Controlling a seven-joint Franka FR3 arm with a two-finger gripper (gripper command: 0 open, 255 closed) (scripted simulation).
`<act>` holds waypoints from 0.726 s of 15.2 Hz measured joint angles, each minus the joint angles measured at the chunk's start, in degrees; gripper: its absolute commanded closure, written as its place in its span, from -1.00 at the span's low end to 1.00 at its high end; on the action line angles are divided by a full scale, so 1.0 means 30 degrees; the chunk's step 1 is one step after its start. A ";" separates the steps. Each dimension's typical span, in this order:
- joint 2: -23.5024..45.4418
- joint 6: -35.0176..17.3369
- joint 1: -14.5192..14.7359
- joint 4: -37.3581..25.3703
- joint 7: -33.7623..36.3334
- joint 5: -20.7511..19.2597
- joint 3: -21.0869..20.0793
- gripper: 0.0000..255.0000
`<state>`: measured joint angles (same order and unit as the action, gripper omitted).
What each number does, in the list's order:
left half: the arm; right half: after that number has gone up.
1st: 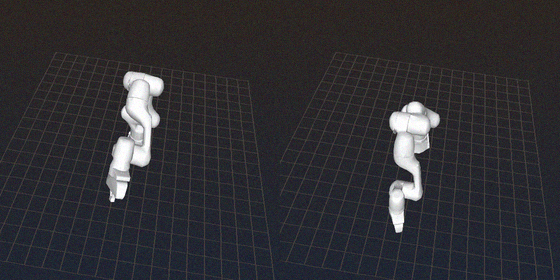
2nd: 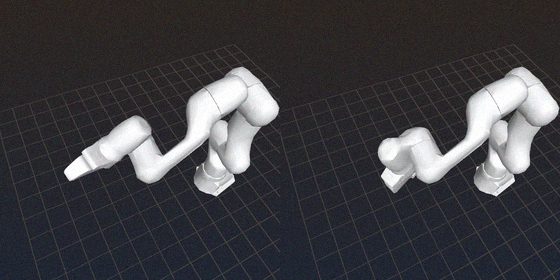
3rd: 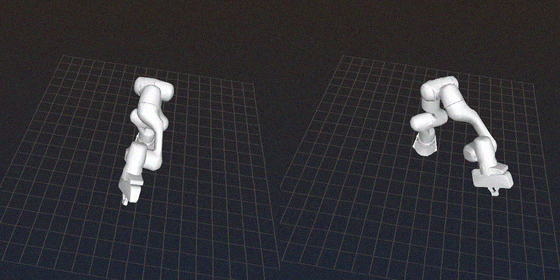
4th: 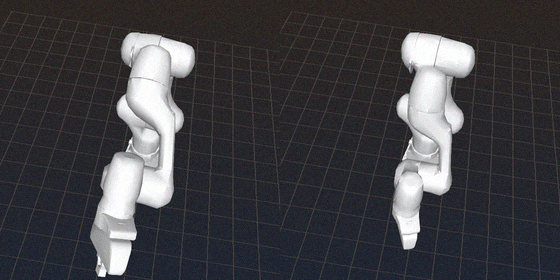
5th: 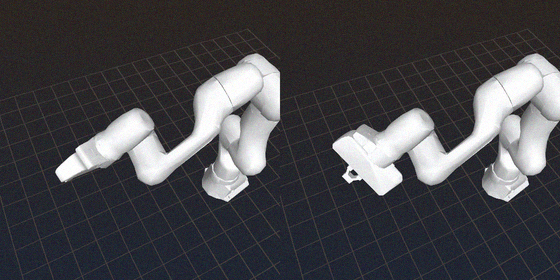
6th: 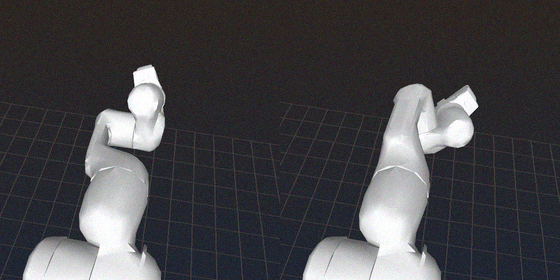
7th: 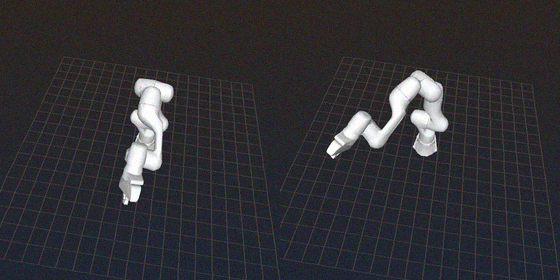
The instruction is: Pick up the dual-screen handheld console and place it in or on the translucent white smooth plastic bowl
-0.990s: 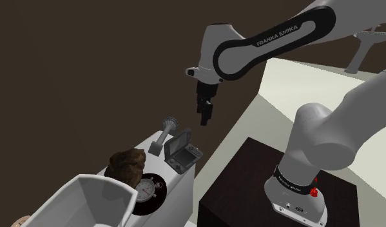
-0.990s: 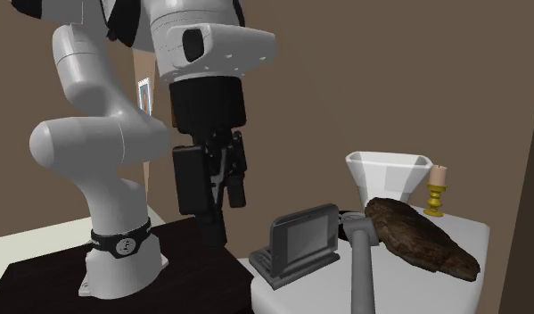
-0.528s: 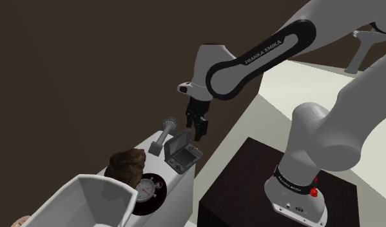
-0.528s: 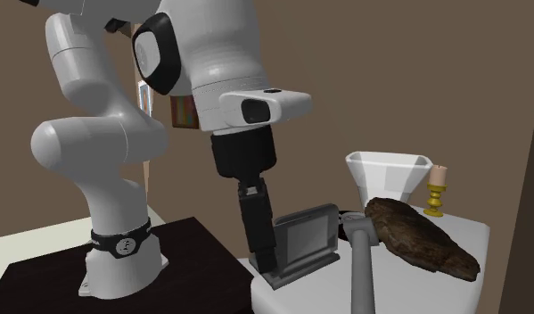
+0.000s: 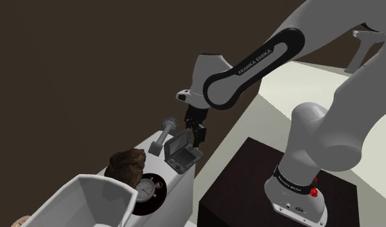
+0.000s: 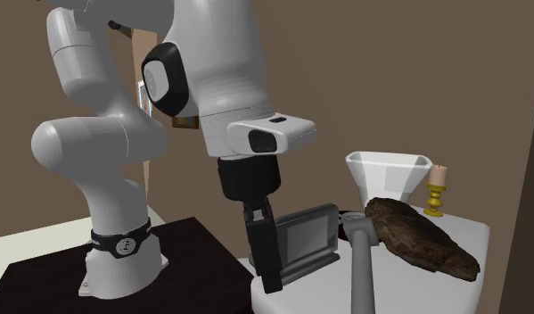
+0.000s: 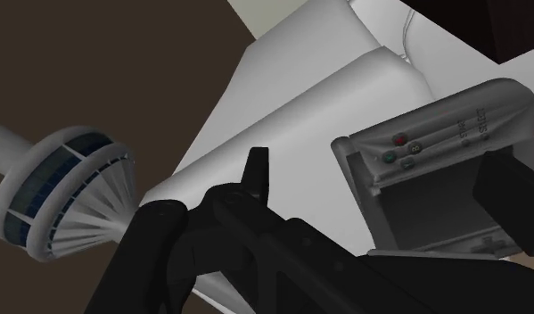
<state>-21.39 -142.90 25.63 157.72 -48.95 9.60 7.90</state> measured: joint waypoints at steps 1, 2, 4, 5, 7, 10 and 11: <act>0.0006 -0.0016 0.0003 0.0008 -0.0002 0.0005 0.0000 -1.00; 0.0009 -0.0024 0.0004 0.0012 -0.0005 0.0006 0.0001 -1.00; 0.0011 -0.0029 0.0005 0.0014 -0.0006 0.0008 0.0001 1.00; 0.0011 -0.0029 0.0005 0.0014 -0.0006 0.0008 0.0001 1.00; 0.0011 -0.0029 0.0005 0.0014 -0.0006 0.0008 0.0001 1.00; 0.0003 -0.0024 0.0005 0.0015 -0.0006 0.0008 0.0000 1.00; 0.0002 -0.0023 0.0005 0.0017 -0.0006 0.0007 0.0001 1.00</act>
<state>-21.39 -142.97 25.64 157.77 -48.96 9.62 7.90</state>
